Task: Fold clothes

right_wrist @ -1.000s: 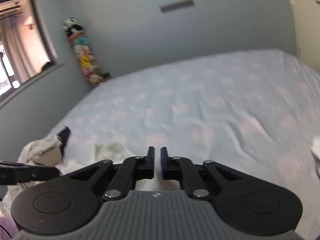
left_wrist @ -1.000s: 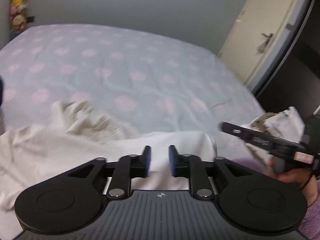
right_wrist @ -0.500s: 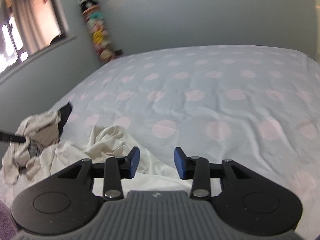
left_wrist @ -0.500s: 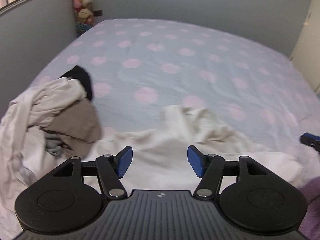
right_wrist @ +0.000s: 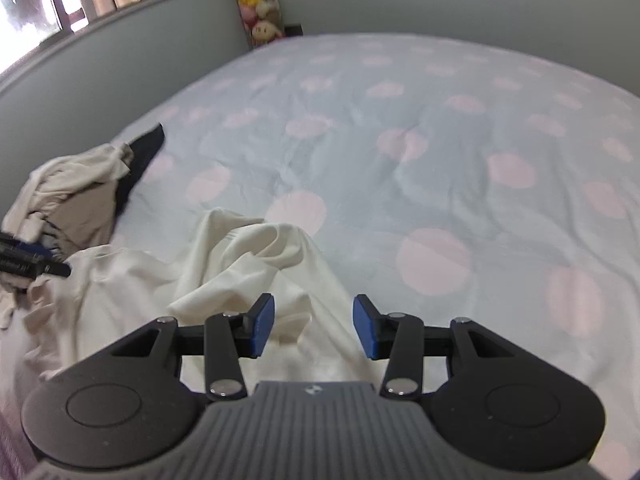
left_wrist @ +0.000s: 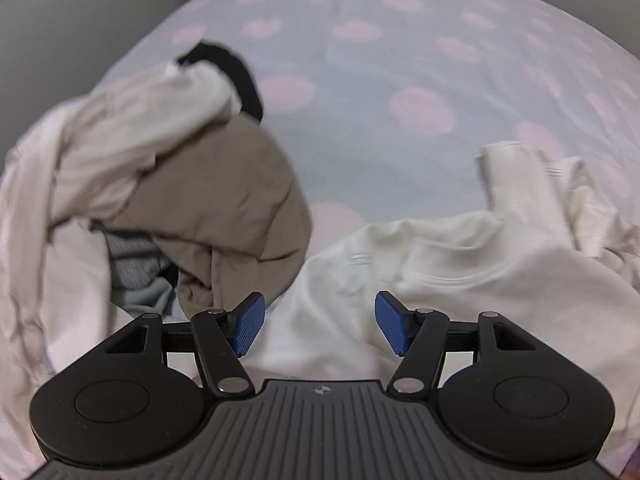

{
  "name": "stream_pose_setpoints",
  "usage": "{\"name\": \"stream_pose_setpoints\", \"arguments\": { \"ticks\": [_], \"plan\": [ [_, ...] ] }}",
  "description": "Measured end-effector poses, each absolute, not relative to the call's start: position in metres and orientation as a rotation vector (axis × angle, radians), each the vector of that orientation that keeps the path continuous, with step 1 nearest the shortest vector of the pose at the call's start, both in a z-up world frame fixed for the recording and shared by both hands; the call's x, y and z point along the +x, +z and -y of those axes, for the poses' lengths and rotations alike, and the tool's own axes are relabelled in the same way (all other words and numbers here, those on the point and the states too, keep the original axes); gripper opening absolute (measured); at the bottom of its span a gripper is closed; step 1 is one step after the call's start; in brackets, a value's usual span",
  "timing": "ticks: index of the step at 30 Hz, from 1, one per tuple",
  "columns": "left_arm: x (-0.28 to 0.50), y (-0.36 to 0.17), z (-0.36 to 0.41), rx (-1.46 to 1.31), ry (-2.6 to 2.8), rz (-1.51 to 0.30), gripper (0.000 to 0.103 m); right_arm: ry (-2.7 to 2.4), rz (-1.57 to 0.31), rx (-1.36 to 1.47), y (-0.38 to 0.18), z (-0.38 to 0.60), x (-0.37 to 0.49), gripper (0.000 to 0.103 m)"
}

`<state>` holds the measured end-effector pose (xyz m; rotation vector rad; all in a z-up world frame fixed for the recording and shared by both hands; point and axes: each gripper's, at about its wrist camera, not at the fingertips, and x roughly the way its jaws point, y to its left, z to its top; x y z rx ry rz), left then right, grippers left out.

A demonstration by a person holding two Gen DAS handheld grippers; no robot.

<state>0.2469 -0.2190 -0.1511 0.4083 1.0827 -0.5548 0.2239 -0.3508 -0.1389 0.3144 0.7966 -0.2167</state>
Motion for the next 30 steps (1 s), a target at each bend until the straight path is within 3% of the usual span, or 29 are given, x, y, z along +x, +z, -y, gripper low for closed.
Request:
{"name": "stream_pose_setpoints", "arguments": {
  "ticks": [4,6,13,14,15,20,30],
  "plan": [
    [0.259,-0.164,0.211,0.348,-0.543,-1.126,0.054,-0.207,-0.836,0.338,-0.161,0.356,0.267,0.048],
    [0.257,-0.161,0.209,0.327,-0.546,-1.124,0.039,-0.195,-0.836,0.356,-0.166,0.356,0.283,0.049],
    [0.254,-0.152,0.203,0.252,-0.557,-1.117,0.006,-0.094,-0.813,0.36,-0.176,0.332,0.321,0.045],
    [0.253,-0.151,0.202,0.241,-0.559,-1.116,0.005,-0.093,-0.822,0.344,-0.18,0.328,0.324,0.038],
    [0.252,-0.149,0.201,0.23,-0.56,-1.115,0.002,-0.094,-0.832,0.322,-0.183,0.325,0.327,0.011],
    [0.247,-0.135,0.193,0.189,-0.563,-1.091,0.001,-0.153,-0.764,0.297,-0.161,0.329,0.305,0.006],
    [0.208,-0.032,0.178,0.081,-0.597,-0.859,0.001,-0.418,-0.497,0.19,-0.036,0.384,0.203,0.006]
  ]
}}
